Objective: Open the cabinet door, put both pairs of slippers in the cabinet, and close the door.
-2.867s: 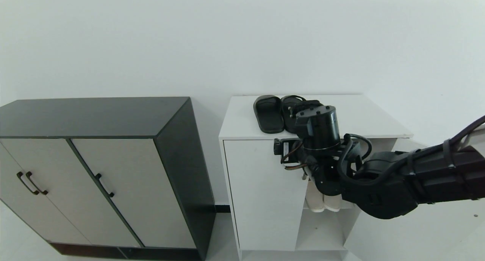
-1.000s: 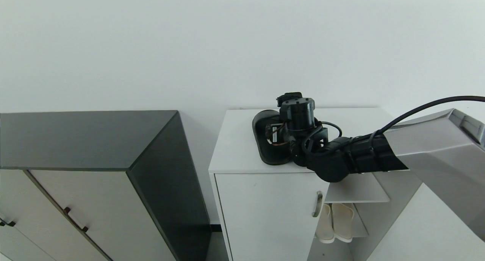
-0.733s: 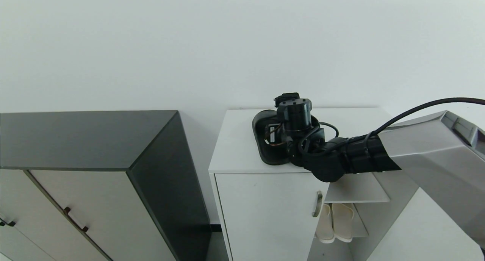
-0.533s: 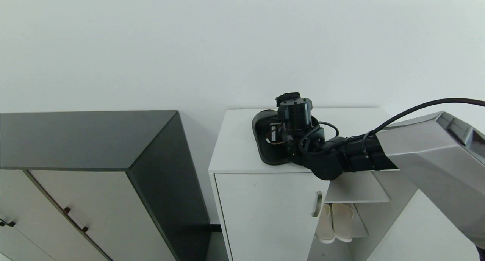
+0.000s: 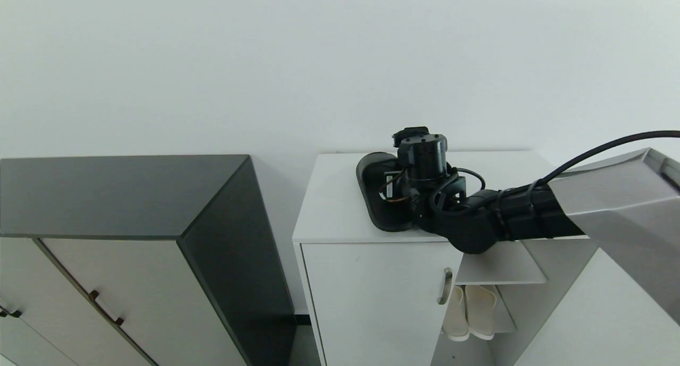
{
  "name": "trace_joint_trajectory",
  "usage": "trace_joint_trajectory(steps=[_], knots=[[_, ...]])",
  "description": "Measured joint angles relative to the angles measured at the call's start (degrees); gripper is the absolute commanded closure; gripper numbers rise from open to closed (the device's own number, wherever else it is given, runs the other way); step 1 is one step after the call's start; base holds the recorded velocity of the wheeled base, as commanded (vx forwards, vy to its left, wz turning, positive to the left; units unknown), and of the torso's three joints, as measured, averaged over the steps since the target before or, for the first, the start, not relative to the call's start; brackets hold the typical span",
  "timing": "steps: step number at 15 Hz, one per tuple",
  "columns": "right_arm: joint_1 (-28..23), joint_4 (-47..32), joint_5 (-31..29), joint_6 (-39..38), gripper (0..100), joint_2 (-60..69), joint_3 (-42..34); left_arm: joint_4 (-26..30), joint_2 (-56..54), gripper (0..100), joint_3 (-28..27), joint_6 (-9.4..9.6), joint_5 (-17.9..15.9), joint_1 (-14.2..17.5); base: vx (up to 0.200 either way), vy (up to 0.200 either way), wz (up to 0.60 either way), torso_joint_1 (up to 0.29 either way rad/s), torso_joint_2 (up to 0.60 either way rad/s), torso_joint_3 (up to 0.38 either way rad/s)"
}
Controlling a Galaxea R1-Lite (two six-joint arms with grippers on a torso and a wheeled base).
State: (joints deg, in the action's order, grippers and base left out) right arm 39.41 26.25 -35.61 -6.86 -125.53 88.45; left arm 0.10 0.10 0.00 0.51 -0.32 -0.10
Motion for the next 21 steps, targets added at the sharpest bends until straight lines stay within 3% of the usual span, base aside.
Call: trace_joint_trajectory(steps=[8,15,21], knots=[[5.45,5.50,6.81,-1.12,100,19.71,-29.39,0.00,0.00,100,0.00,0.02,-0.01,0.00,0.000,0.000,0.00,0.000,0.00,0.000],[7.24,5.66,7.06,-1.15,100,23.08,-33.46,0.00,0.00,100,0.00,-0.05,0.00,0.00,0.000,0.000,0.00,0.000,0.00,0.000],[7.97,5.83,7.01,-1.07,100,23.36,-34.62,-0.02,0.00,100,0.00,-0.07,0.00,0.00,-0.200,0.000,0.00,0.003,0.00,0.003]])
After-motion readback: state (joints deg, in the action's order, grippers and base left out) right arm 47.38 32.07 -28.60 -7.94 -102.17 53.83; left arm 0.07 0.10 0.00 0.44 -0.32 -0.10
